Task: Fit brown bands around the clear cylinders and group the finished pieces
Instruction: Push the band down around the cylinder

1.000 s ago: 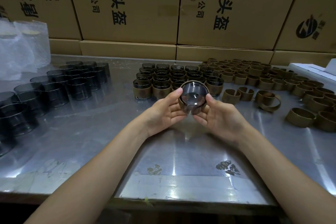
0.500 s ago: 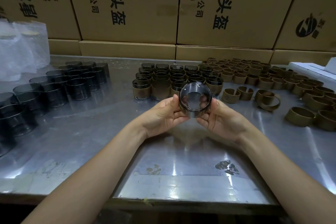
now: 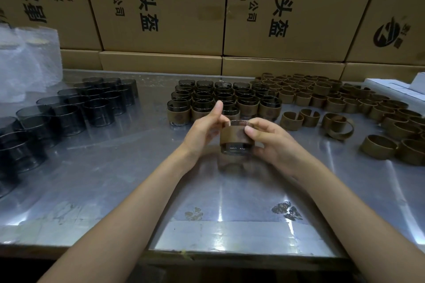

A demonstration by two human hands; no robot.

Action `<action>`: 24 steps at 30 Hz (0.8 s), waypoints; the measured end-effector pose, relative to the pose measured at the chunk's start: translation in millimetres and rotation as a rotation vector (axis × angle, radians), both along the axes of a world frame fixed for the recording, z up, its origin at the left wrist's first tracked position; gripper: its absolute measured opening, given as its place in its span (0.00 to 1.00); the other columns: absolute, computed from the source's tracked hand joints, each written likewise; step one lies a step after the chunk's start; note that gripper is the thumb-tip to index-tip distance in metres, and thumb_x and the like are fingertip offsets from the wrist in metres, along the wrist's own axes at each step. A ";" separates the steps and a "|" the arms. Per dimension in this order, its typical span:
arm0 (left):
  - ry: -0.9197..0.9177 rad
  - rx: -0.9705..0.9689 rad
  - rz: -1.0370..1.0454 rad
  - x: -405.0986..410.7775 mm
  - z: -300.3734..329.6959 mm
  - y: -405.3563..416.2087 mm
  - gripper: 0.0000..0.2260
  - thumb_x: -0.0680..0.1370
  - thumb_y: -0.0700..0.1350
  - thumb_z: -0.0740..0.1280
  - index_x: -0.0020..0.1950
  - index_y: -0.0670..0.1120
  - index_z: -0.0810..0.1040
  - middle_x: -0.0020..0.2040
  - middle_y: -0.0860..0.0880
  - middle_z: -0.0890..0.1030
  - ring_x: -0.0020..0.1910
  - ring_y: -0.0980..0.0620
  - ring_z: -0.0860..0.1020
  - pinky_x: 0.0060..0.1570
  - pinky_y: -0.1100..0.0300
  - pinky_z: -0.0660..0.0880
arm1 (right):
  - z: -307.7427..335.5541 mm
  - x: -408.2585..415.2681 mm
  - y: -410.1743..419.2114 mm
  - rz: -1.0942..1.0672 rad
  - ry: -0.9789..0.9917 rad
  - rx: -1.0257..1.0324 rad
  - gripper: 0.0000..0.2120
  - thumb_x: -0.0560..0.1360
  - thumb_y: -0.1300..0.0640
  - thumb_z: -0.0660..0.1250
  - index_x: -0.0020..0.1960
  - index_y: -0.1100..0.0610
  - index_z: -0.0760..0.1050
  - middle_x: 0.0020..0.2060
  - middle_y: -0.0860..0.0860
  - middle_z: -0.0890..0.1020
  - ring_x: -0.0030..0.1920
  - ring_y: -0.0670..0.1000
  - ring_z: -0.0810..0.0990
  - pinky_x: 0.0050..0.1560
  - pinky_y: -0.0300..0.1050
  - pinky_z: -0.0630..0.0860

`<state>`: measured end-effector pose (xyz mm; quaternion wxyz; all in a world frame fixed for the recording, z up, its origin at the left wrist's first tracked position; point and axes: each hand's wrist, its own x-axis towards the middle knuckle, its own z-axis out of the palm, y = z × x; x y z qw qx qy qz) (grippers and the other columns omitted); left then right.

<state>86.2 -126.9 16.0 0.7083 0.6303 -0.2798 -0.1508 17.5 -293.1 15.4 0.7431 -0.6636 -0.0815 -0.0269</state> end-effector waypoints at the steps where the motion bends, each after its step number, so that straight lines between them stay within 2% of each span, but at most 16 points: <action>1: -0.065 0.015 0.033 1.0 -1.0 -0.8 0.25 0.75 0.66 0.57 0.36 0.46 0.76 0.39 0.50 0.77 0.43 0.55 0.75 0.56 0.56 0.68 | -0.5 0.7 -1.2 -0.011 -0.018 -0.006 0.07 0.69 0.57 0.69 0.45 0.56 0.76 0.45 0.50 0.81 0.45 0.49 0.81 0.45 0.44 0.80; 2: -0.137 0.037 0.070 2.7 -3.0 -1.1 0.25 0.77 0.65 0.56 0.36 0.46 0.76 0.42 0.48 0.77 0.46 0.55 0.75 0.59 0.56 0.68 | -0.7 0.8 -2.6 -0.030 -0.036 -0.038 0.07 0.67 0.57 0.70 0.44 0.56 0.76 0.49 0.50 0.81 0.47 0.49 0.81 0.47 0.44 0.81; 4: -0.277 0.118 0.145 5.8 -7.8 -1.2 0.24 0.78 0.63 0.51 0.39 0.47 0.78 0.49 0.46 0.76 0.50 0.59 0.74 0.58 0.63 0.66 | -0.8 0.7 -6.3 -0.111 -0.084 -0.200 0.05 0.69 0.58 0.71 0.44 0.54 0.76 0.56 0.48 0.79 0.52 0.46 0.81 0.53 0.43 0.79; 6: -0.377 0.175 0.183 7.6 -12.7 -1.6 0.27 0.78 0.62 0.46 0.44 0.50 0.81 0.53 0.48 0.76 0.54 0.63 0.73 0.59 0.70 0.63 | -2.2 1.8 -10.7 -0.177 -0.130 -0.323 0.06 0.72 0.62 0.69 0.45 0.53 0.76 0.61 0.49 0.77 0.55 0.42 0.80 0.57 0.40 0.77; 7: -0.411 0.198 0.184 8.4 -15.1 -1.9 0.29 0.79 0.62 0.44 0.46 0.50 0.82 0.54 0.50 0.77 0.56 0.63 0.72 0.61 0.70 0.62 | -3.4 2.7 -12.2 -0.196 -0.146 -0.367 0.07 0.73 0.64 0.69 0.45 0.52 0.76 0.62 0.50 0.76 0.57 0.42 0.78 0.58 0.38 0.75; 9: -0.447 0.245 0.166 9.7 -19.1 -3.2 0.30 0.79 0.63 0.43 0.51 0.51 0.82 0.57 0.52 0.77 0.60 0.63 0.72 0.64 0.68 0.62 | -6.4 5.3 -14.0 -0.230 -0.170 -0.466 0.09 0.75 0.65 0.68 0.46 0.52 0.74 0.62 0.50 0.75 0.63 0.44 0.74 0.61 0.34 0.70; 12: -0.434 0.298 0.133 8.7 -24.1 -4.4 0.30 0.77 0.63 0.44 0.62 0.52 0.78 0.66 0.55 0.72 0.66 0.63 0.67 0.67 0.67 0.60 | -13.1 11.7 -16.4 -0.285 -0.187 -0.595 0.10 0.76 0.64 0.67 0.46 0.50 0.73 0.55 0.45 0.76 0.67 0.47 0.71 0.65 0.39 0.66; 15: -0.450 0.339 0.121 5.8 -25.5 -4.9 0.28 0.78 0.62 0.45 0.70 0.53 0.71 0.70 0.56 0.69 0.70 0.61 0.65 0.69 0.63 0.59 | -19.0 16.5 -17.5 -0.380 -0.193 -0.668 0.08 0.77 0.61 0.66 0.50 0.48 0.73 0.54 0.44 0.76 0.64 0.49 0.72 0.63 0.42 0.67; 18: -0.494 0.361 0.219 8.4 -22.2 -2.3 0.21 0.83 0.55 0.49 0.71 0.51 0.70 0.69 0.53 0.71 0.69 0.59 0.67 0.67 0.63 0.60 | -23.4 23.4 -20.2 -0.520 -0.182 -0.761 0.07 0.78 0.56 0.66 0.55 0.48 0.74 0.58 0.50 0.76 0.59 0.51 0.76 0.59 0.45 0.72; 21: -0.492 0.367 0.323 14.6 -21.1 3.3 0.20 0.84 0.54 0.50 0.71 0.49 0.70 0.68 0.53 0.71 0.65 0.61 0.67 0.63 0.66 0.61 | -24.2 31.3 -21.6 -0.636 -0.145 -0.892 0.09 0.78 0.51 0.64 0.58 0.48 0.73 0.58 0.50 0.76 0.51 0.51 0.78 0.51 0.50 0.77; 24: -0.460 0.404 0.348 17.2 -23.6 4.4 0.20 0.83 0.54 0.50 0.70 0.49 0.71 0.67 0.54 0.72 0.61 0.64 0.66 0.58 0.69 0.59 | -25.4 40.4 -24.1 -0.719 -0.133 -0.986 0.13 0.79 0.48 0.62 0.62 0.48 0.71 0.58 0.50 0.77 0.49 0.49 0.75 0.44 0.45 0.71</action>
